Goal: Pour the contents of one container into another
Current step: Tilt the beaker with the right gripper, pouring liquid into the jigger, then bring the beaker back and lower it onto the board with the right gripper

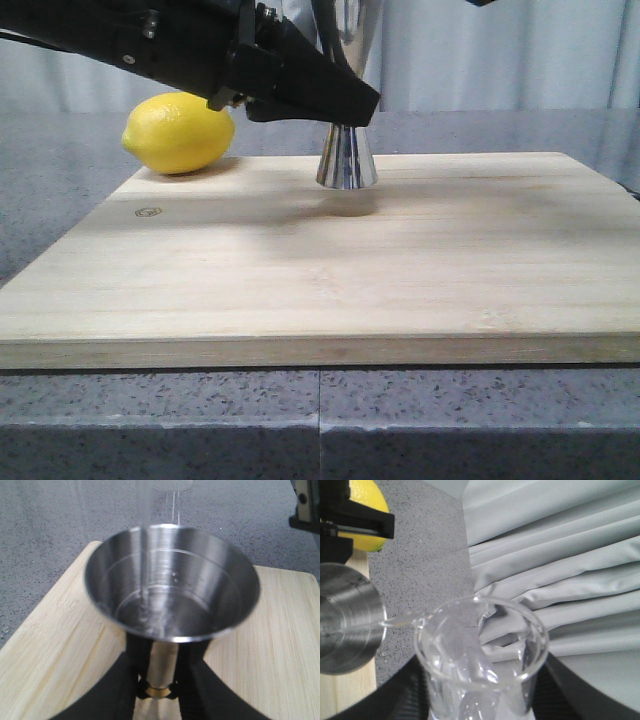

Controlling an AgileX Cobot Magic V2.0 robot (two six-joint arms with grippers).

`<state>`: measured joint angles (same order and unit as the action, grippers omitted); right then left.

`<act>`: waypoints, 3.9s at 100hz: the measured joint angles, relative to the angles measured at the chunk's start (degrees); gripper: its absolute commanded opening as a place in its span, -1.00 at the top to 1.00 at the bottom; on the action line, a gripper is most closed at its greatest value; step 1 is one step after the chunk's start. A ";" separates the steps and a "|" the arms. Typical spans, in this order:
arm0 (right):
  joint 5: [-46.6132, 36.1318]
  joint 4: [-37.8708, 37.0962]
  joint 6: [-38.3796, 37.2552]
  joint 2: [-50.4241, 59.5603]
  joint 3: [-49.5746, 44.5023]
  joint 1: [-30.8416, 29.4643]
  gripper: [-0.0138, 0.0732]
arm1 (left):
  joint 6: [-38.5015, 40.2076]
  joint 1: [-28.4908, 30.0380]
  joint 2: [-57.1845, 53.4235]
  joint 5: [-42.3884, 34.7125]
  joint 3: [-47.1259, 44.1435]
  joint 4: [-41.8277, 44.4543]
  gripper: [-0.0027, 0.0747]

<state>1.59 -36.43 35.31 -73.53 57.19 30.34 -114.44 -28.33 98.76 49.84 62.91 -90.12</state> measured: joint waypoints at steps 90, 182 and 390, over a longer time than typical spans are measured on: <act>-0.66 -3.48 0.00 0.00 0.00 0.00 0.00 | 0.00 0.00 0.00 -0.09 0.00 0.00 0.72; -0.66 -1.74 0.12 0.00 0.00 0.00 0.00 | 0.00 0.00 0.00 -0.09 0.00 0.00 0.72; -26.50 71.83 -8.05 8.65 -32.32 -7.01 0.00 | 0.00 0.00 0.00 -0.09 0.00 0.00 0.72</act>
<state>-24.91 35.40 27.26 -64.88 24.87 23.33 -114.44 -28.33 98.76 49.76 62.91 -90.12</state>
